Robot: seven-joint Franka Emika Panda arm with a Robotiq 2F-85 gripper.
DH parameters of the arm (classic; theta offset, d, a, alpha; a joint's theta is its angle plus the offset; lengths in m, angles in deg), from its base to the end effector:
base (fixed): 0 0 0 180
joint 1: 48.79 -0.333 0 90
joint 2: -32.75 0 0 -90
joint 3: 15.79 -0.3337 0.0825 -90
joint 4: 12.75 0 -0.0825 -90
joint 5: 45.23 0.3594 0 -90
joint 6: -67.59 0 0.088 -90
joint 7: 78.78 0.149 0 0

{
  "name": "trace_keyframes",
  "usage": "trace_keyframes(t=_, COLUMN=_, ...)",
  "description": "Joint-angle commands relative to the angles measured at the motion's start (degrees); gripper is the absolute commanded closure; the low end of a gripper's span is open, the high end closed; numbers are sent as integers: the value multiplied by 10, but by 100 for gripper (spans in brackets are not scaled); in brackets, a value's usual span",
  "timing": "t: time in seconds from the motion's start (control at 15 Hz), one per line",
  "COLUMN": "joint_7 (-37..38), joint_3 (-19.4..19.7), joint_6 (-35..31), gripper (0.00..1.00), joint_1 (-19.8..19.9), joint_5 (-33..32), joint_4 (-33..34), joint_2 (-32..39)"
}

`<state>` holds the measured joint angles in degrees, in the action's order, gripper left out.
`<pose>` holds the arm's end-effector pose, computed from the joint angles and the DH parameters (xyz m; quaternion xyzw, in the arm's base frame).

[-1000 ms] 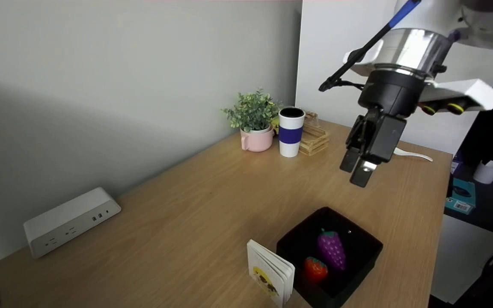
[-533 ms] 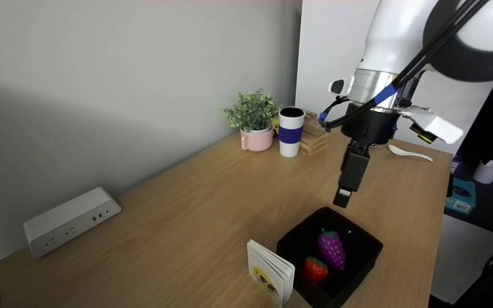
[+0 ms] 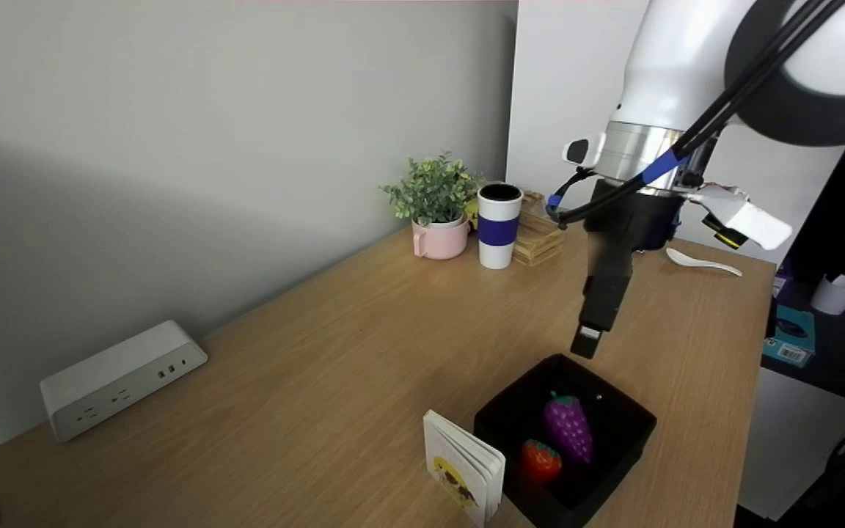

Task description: Put the grape and the strawberry plush on the table

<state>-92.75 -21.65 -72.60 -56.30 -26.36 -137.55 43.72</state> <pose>0.5376 0.1365 0.3049 -0.9857 -0.1131 -0.0381 0.1191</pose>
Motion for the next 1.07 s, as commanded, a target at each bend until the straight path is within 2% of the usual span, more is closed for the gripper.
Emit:
trace_keyframes(t=0.0, joint_7=17, joint_3=-15, joint_6=2, gripper=0, joint_1=7, joint_5=-12, joint_4=6, joint_2=20)
trace_keyframes(t=0.53, joint_7=116, joint_3=-20, joint_6=27, gripper=0, joint_1=-12, joint_5=-81, joint_4=32, joint_2=73)
trace_keyframes(t=1.0, joint_7=139, joint_3=-17, joint_6=51, gripper=0, joint_1=-21, joint_5=-131, joint_4=83, joint_2=119)
